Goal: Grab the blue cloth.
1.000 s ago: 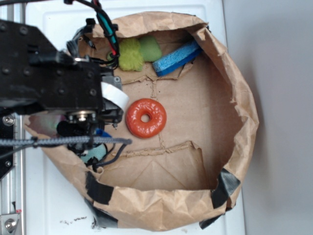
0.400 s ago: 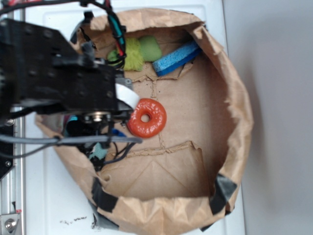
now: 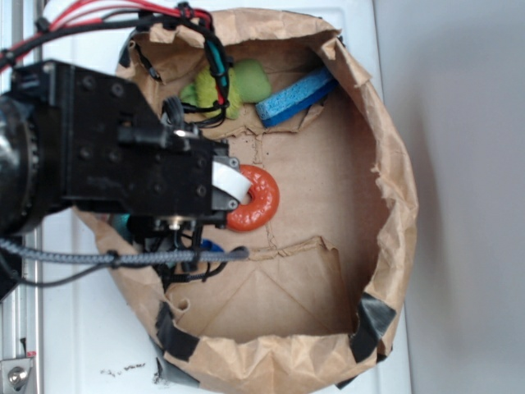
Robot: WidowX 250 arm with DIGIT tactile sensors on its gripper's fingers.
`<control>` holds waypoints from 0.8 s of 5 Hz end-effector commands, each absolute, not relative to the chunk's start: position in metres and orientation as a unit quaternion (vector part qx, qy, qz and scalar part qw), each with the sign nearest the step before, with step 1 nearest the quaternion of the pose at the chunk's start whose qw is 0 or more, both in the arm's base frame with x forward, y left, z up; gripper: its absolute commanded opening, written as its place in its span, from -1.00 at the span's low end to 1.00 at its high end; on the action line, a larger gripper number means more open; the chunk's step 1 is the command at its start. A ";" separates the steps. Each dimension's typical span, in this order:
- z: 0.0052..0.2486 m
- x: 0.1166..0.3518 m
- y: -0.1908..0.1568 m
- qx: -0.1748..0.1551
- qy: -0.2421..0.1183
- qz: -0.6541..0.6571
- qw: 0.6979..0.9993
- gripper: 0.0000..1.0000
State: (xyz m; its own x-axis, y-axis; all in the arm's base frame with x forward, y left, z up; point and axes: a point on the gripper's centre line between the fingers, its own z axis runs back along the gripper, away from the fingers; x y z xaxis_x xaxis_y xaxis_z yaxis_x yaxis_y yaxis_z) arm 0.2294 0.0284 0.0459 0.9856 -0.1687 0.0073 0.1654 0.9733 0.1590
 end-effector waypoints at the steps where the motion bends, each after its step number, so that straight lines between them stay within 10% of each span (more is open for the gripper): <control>1: 0.043 0.233 0.020 0.111 -0.022 -0.067 0.991 -1.00; 4: 0.041 0.229 0.022 0.124 -0.023 -0.044 0.991 -1.00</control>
State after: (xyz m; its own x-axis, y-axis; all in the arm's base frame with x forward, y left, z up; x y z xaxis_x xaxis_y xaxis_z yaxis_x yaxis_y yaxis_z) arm 0.2252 0.0301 0.0338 0.9975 -0.0703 0.0040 0.0672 0.9678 0.2425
